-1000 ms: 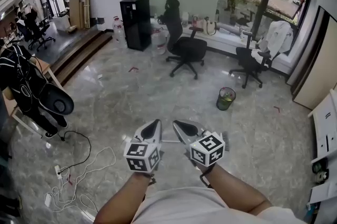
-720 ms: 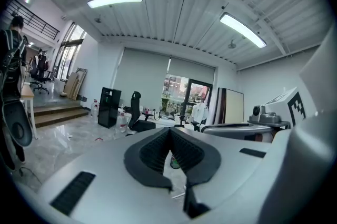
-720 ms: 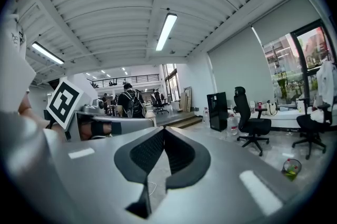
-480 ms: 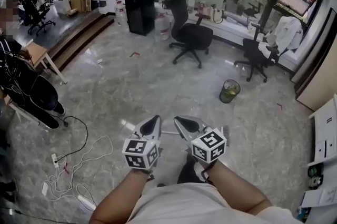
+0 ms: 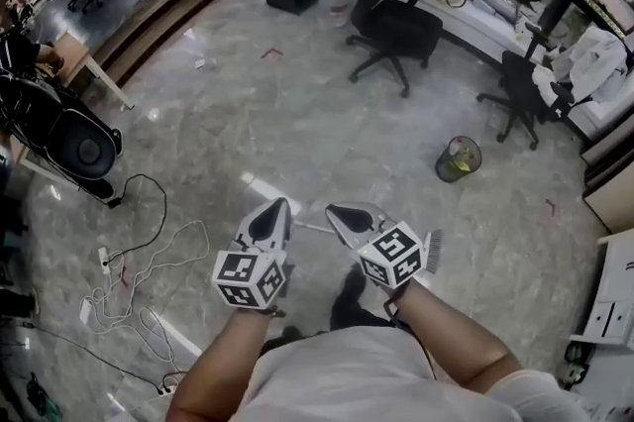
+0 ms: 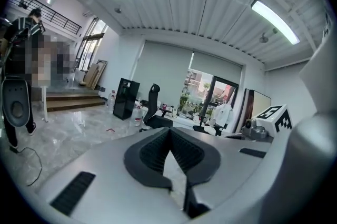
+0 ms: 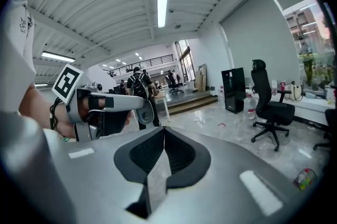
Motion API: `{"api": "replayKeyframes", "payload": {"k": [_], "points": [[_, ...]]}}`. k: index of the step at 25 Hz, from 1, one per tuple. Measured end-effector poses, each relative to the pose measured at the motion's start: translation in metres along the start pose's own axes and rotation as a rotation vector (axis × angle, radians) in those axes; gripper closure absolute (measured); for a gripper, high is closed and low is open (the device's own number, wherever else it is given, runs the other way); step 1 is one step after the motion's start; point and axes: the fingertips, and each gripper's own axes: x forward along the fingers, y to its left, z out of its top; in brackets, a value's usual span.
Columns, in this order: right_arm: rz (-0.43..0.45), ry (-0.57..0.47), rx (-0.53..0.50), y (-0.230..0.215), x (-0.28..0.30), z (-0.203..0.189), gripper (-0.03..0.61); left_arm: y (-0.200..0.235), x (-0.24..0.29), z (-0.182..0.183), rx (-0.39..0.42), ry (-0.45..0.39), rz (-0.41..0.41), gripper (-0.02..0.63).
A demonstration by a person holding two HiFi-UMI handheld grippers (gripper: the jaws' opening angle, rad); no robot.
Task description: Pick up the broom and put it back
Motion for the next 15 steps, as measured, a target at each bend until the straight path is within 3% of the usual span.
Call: {"api": "replayKeyframes", "payload": {"k": [9,15], "points": [[0.139,0.164,-0.062,-0.074,0.111,-0.052,0.553,0.080,0.062,-0.041,-0.047,0.054,0.111,0.610],[0.189,0.267,-0.077,-0.099,0.198,-0.127,0.535,0.144,0.091,-0.098,-0.080,0.117,0.111,0.609]]}}
